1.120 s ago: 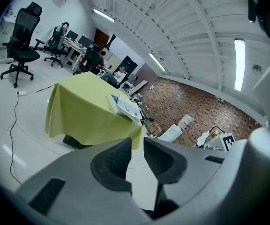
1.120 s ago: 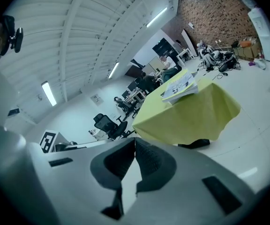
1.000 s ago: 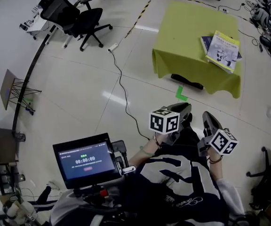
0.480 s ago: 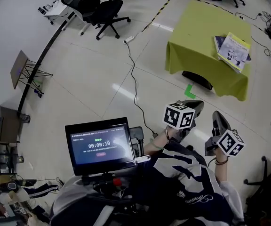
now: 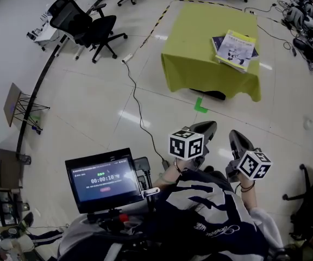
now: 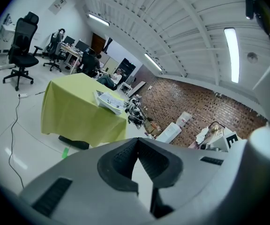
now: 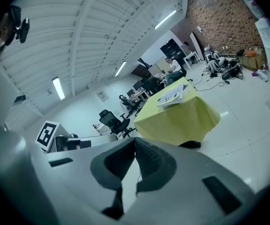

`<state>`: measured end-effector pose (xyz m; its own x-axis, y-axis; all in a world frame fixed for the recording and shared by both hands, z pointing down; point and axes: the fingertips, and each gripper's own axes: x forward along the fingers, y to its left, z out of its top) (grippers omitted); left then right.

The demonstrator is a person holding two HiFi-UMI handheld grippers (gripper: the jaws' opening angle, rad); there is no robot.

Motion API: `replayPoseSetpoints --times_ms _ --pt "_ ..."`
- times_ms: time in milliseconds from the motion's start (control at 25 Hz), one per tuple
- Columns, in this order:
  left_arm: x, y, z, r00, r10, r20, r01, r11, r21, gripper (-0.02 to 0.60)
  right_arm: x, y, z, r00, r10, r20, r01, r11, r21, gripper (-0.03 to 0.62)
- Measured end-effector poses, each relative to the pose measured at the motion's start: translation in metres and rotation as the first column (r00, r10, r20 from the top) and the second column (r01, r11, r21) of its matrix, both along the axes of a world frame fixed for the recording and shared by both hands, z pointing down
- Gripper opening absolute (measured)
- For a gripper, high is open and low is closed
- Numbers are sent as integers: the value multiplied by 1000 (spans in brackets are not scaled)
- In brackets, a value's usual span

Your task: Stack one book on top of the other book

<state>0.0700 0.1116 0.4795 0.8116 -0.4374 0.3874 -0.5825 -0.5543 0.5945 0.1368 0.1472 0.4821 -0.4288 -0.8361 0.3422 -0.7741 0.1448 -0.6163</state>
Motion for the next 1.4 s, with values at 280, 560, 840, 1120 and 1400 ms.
replayPoseSetpoints --times_ms 280,560,840,1120,1400 --pt "18 10 -1 1000 -24 11 23 999 30 6 19 14 3 1000 -17 1 17 1000 4 -3" --pt "22 11 -2 998 11 61 -14 999 48 6 20 8 1 1000 -18 15 18 1000 13 -3" --pt "21 8 -5 997 43 61 -46 997 54 5 15 4 3 1000 -14 13 14 1000 12 -3" --pt "16 2 -9 997 57 49 -60 997 46 5 10 -1 -1 1000 4 13 -4 1000 4 -3" --pt "7 2 -5 996 78 33 -79 997 16 5 3 -1 3 1000 20 14 -20 1000 -9 -3"
